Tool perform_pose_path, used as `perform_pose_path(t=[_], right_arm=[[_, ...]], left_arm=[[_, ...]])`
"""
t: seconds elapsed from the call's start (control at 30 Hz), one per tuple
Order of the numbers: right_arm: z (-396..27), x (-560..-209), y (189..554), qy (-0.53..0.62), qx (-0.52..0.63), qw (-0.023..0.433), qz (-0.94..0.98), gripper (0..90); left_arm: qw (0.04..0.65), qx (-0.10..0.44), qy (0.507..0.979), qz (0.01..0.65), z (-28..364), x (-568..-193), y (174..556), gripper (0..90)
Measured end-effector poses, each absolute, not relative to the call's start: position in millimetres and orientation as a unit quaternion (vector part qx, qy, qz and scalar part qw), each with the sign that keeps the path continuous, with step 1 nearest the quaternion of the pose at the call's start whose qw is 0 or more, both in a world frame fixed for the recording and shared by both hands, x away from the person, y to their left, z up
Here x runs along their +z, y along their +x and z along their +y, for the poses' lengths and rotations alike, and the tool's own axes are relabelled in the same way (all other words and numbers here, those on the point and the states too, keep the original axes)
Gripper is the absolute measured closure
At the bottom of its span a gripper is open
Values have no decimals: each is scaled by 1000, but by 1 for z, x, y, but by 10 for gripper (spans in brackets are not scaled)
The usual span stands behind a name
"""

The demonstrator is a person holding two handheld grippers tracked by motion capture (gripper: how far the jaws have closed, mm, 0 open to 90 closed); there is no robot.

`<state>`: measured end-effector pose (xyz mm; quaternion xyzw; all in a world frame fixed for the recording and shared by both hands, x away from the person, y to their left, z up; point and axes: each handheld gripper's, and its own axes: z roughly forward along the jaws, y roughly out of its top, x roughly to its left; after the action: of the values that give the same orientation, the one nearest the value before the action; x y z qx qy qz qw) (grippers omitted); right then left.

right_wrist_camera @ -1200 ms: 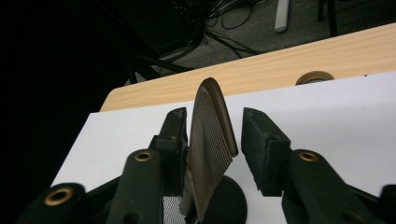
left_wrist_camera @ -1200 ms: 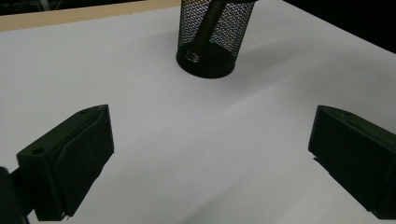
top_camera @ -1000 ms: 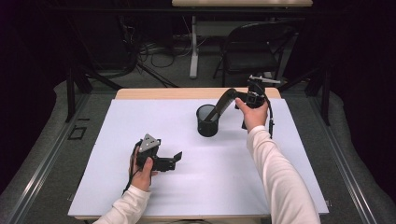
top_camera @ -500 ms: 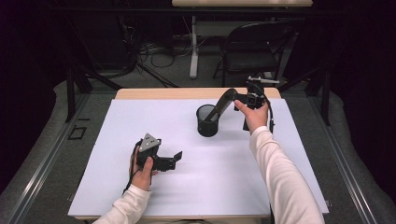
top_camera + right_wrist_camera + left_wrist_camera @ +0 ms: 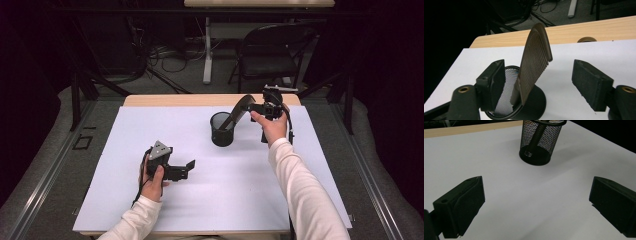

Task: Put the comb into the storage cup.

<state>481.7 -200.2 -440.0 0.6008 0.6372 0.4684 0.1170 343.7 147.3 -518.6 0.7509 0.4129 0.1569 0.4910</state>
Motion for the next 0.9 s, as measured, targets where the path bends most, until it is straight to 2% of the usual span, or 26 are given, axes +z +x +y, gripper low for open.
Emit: perform_pose_path(t=[0.5,0.9], right_arm=[[-206,-443,466,594,443,154,654,167],[-209,-441,460,588,446,167,654,144]], left_arm=[[492,152,748,419,149,-516,349,3],[490,154,747,421,151,-516,348,3]])
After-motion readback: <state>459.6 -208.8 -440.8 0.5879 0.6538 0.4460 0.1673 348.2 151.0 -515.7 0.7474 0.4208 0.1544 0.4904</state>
